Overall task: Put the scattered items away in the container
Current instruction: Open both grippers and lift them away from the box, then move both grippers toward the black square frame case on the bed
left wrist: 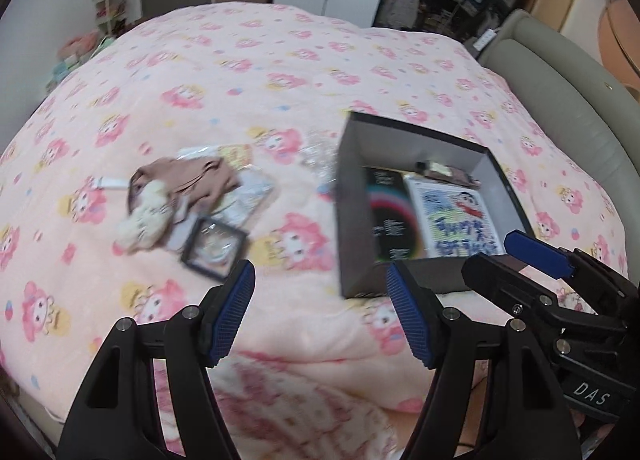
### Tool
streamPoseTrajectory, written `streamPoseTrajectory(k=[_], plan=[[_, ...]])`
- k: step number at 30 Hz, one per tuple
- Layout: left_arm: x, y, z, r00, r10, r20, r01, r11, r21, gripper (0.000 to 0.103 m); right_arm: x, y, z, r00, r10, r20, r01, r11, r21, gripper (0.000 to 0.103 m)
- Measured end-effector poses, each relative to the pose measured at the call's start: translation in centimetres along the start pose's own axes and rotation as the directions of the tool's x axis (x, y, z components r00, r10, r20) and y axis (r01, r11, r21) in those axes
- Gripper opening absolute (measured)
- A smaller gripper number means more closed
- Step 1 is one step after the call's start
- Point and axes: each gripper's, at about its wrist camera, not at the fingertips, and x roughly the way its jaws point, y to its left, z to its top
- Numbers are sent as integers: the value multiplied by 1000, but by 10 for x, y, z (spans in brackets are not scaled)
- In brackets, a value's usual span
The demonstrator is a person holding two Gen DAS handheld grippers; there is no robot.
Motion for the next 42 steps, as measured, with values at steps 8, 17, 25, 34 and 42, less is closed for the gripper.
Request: streamPoseTrajectory(k=[8,17,25,34,42], plan=[[-7,51,-14,998,57,0,-57,995,-88,70,26,45,0,996,64,-64,-66,997,-31,61],[10,109,-31,996,63,-61,-74,973,-217,70,70,82,-4,983,95,-160,-103,994,-37,61],[29,161,-32,994,34,-101,-65,945,-320,70,116,99,-2,968,91,-236,-99,995,-23,61],[62,186,-15,987,-8,-158,-44,946,-322,70,171,86,-7,939,39,-342,-28,999,38,61],[101,182,12,972,-17,-236,-40,971,-234,70,202,85,-17,914,10,-405,4,999,34,61]])
